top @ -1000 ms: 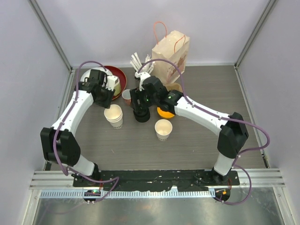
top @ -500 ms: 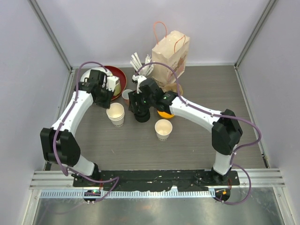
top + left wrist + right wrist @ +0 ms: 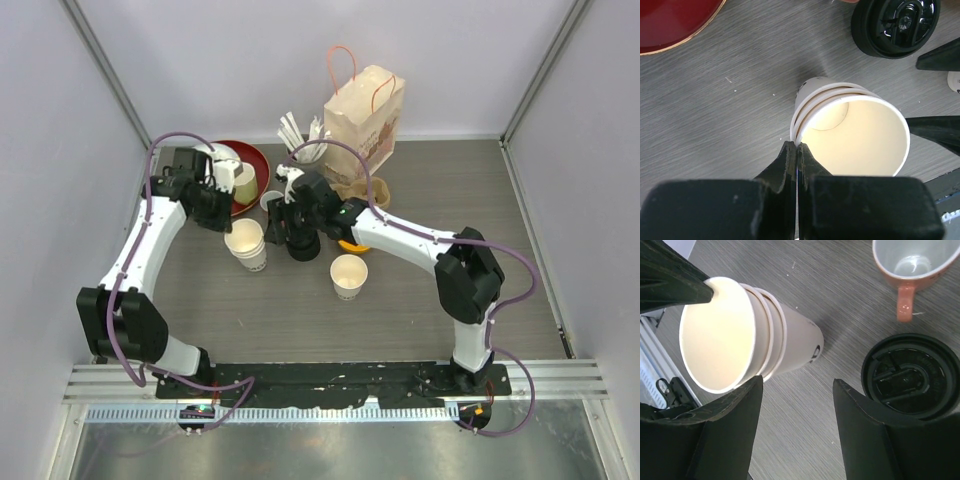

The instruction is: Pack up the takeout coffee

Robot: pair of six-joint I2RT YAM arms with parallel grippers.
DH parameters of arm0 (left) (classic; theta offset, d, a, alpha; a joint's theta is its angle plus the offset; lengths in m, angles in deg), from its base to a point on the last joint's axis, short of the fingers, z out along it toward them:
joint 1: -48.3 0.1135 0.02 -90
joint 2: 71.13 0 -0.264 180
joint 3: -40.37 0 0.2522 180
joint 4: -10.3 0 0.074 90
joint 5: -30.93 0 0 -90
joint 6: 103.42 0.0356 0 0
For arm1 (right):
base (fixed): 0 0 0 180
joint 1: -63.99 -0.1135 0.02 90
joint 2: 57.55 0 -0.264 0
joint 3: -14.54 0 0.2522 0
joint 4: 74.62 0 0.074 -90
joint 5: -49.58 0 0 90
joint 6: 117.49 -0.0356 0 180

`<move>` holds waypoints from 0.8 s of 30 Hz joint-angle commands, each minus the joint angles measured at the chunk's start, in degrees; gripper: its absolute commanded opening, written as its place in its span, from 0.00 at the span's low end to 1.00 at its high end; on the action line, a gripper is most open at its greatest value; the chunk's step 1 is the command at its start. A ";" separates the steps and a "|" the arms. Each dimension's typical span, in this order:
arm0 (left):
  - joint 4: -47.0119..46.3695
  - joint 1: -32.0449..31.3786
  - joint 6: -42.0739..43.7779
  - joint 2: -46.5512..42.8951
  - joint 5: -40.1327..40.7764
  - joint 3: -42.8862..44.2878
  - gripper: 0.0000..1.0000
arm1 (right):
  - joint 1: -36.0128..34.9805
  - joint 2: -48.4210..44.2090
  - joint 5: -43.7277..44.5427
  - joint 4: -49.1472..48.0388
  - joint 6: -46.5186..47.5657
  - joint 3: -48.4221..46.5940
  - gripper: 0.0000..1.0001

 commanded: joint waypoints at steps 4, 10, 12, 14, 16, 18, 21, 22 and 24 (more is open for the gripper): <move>0.41 0.35 -0.58 -2.27 -3.27 -0.12 0.00 | -0.07 2.03 -5.51 -7.03 -4.35 -2.23 0.63; 0.50 0.35 -0.75 -2.35 -5.11 -0.39 0.00 | -0.07 3.79 -6.13 -8.52 -6.11 -1.80 0.63; 0.76 0.35 -1.19 -2.62 -5.82 -0.04 0.00 | 0.02 4.58 -6.04 -8.61 -6.81 -2.06 0.62; 0.76 0.62 -1.19 -3.06 -6.08 0.32 0.00 | -0.07 4.85 -5.78 -8.53 -7.07 -1.97 0.62; 1.11 1.31 -0.84 -3.76 -5.65 0.93 0.00 | 0.02 4.41 -5.25 -8.35 -7.07 -1.62 0.62; 2.17 2.02 -0.05 -4.28 -5.29 2.42 0.00 | -0.07 3.80 -4.55 -8.09 -6.72 -1.09 0.62; 3.40 4.13 0.57 -5.43 -4.85 5.49 0.00 | 0.02 2.13 -3.93 -7.74 -6.20 -0.91 0.62; 3.84 4.91 0.65 -6.04 -4.85 6.29 0.00 | -0.07 1.43 -3.58 -7.65 -5.76 -0.92 0.62; 4.71 5.27 0.92 -6.57 -4.59 8.65 0.00 | -0.07 0.63 -3.32 -7.12 -5.32 -1.18 0.62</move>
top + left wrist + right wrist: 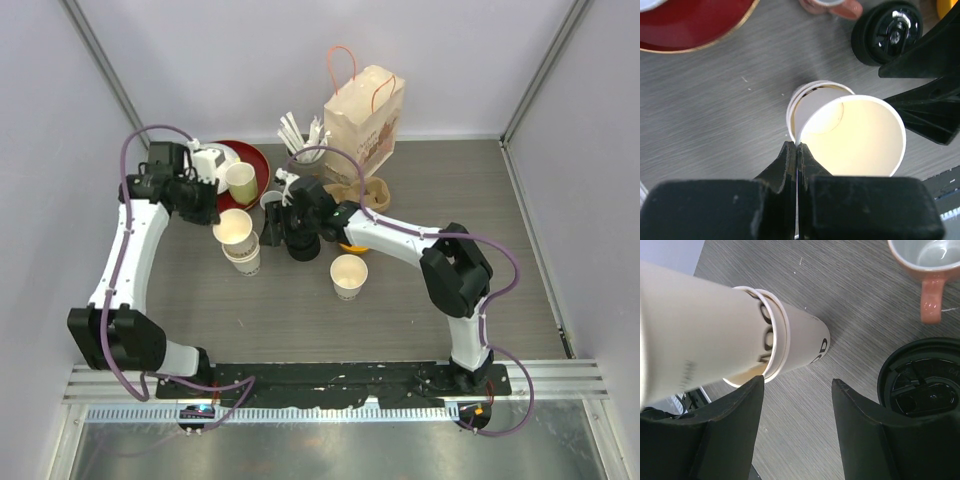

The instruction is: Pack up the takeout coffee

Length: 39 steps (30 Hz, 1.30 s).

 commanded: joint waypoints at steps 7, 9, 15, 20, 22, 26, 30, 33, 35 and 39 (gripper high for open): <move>4.53 1.58 0.68 -4.81 -1.81 12.25 0.00 | -0.38 -8.19 1.23 -0.34 2.54 -1.18 0.62; 5.15 1.49 0.15 -5.60 -3.03 15.23 0.00 | -0.20 -10.74 2.54 0.54 3.77 -0.74 0.62; 8.58 -1.56 -3.36 -7.27 -9.63 18.69 0.00 | 3.48 -20.48 6.75 3.09 5.88 3.82 0.63; 7.70 -15.71 -2.85 -8.59 -3.87 7.46 0.00 | 8.93 -29.10 8.61 3.18 5.70 11.72 0.63; 6.48 -22.05 -1.96 -8.59 -0.86 4.45 0.00 | 10.87 -32.70 10.18 3.36 5.88 13.67 0.63; 3.23 -24.26 0.14 -7.98 -0.06 -1.34 0.00 | 11.93 -36.58 13.44 5.72 7.37 16.48 0.64; -2.05 -24.35 1.73 -5.87 1.44 -6.10 0.00 | 12.10 -37.99 14.33 6.52 8.60 17.28 0.64; -5.91 -24.43 2.08 -3.93 1.70 -9.18 0.00 | 12.10 -38.08 14.33 6.52 8.96 17.54 0.64; -8.99 -24.52 2.17 -3.23 1.88 -11.45 0.00 | 12.10 -38.08 14.15 6.61 9.39 17.63 0.64; -11.98 -24.52 2.96 -2.44 1.70 -13.92 0.00 | 12.10 -37.73 14.06 6.79 9.57 17.72 0.64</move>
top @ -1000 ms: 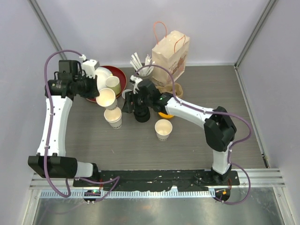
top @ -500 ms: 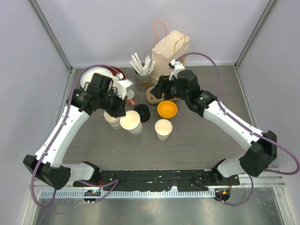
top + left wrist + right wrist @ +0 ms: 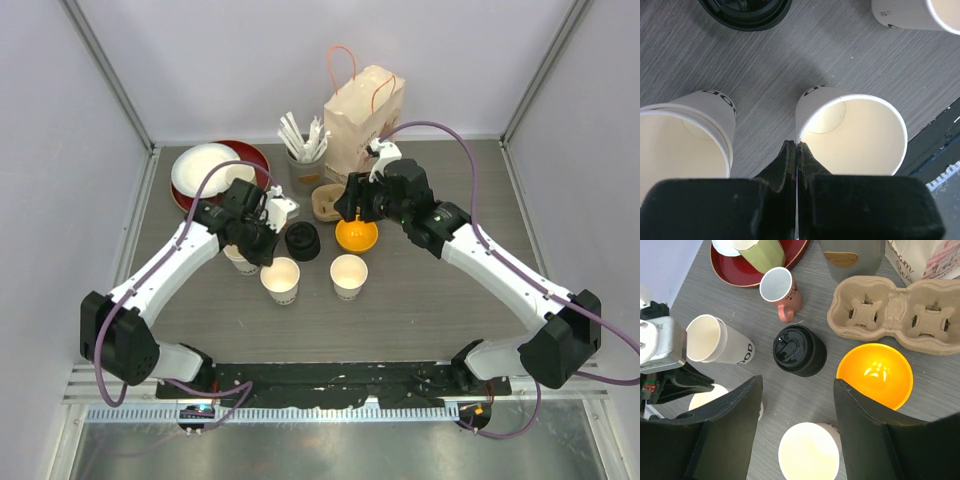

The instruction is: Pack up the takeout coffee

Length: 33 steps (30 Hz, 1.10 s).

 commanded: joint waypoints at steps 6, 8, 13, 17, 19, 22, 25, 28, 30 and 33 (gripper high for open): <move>-7.86 0.04 2.75 1.92 0.24 -3.03 0.00 | -0.22 -0.62 0.03 -0.84 1.53 -0.34 0.64; -7.77 -0.04 2.92 2.45 -0.90 -3.12 0.00 | -0.22 0.09 -0.59 -0.58 1.70 -0.60 0.64; -6.46 -0.04 4.07 2.10 -1.43 -2.59 0.14 | -0.31 1.67 -1.55 0.39 3.02 -1.83 0.64; -4.09 -0.04 5.38 1.22 -1.17 -1.28 0.50 | -1.19 5.35 -3.66 0.30 6.78 -3.76 0.63; -2.68 -0.04 5.39 0.52 -0.56 -0.05 0.60 | -2.50 7.29 -4.02 0.56 9.08 -5.77 0.63; -1.19 1.18 4.42 -2.29 0.59 1.97 0.65 | -5.13 11.77 -3.58 1.70 14.08 -9.63 0.61; 0.31 4.86 3.46 -5.11 0.59 5.30 0.74 | -7.95 17.47 -0.86 2.75 21.63 -13.68 0.56; 2.51 11.00 1.61 -4.76 0.77 8.91 0.76 | -10.15 24.24 0.03 5.82 26.74 -19.38 0.49; 2.07 14.62 -0.32 -4.58 0.24 9.62 0.76 | -10.51 27.76 -0.59 7.85 27.37 -22.64 0.43; 2.33 19.37 -0.68 -4.32 0.50 10.15 0.76 | -10.77 32.34 -1.73 10.05 28.24 -26.70 0.43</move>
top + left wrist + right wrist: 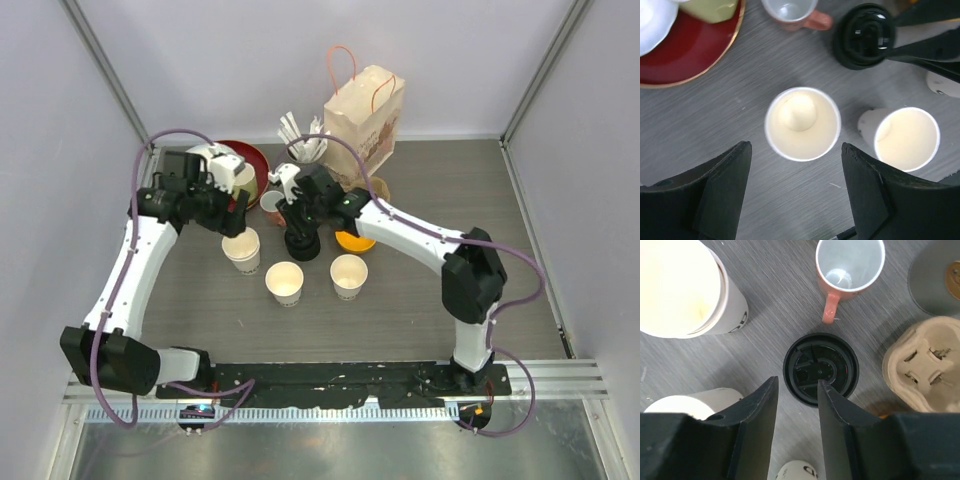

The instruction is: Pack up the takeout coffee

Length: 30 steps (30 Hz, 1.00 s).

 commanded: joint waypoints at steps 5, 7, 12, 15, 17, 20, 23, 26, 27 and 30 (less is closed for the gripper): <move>2.73 6.69 -1.64 -0.19 1.66 1.59 0.76 | -1.93 8.08 -0.03 6.75 8.99 -9.32 0.47; 2.73 7.13 -1.20 -0.01 2.10 1.67 0.76 | -2.28 9.31 0.50 7.89 9.25 -10.46 0.47; 3.44 7.40 -0.41 1.31 1.31 2.73 0.76 | -2.46 11.34 0.68 8.07 9.17 -10.64 0.47; 3.52 7.40 -0.14 1.49 1.23 2.82 0.76 | -3.16 11.52 1.11 8.07 10.04 -10.21 0.47; 3.70 7.40 0.30 1.40 1.14 2.73 0.76 | -4.03 11.60 2.43 8.24 10.83 -9.94 0.47; 4.57 7.40 1.09 1.31 0.35 2.73 0.76 | -4.65 11.78 5.57 8.33 11.10 -9.41 0.45; 4.84 7.40 1.70 1.13 -0.09 2.55 0.76 | -4.83 12.30 6.74 8.59 11.36 -9.33 0.44; 4.84 7.40 1.88 1.22 -0.09 2.64 0.76 | -4.92 12.74 7.35 8.86 11.54 -9.33 0.43; 4.76 7.40 1.88 1.31 -0.18 2.64 0.76 | -4.92 12.75 7.70 8.95 11.54 -9.33 0.43; 4.93 7.48 1.97 1.48 -0.62 2.64 0.76 | -4.92 13.10 8.84 9.21 11.54 -9.33 0.43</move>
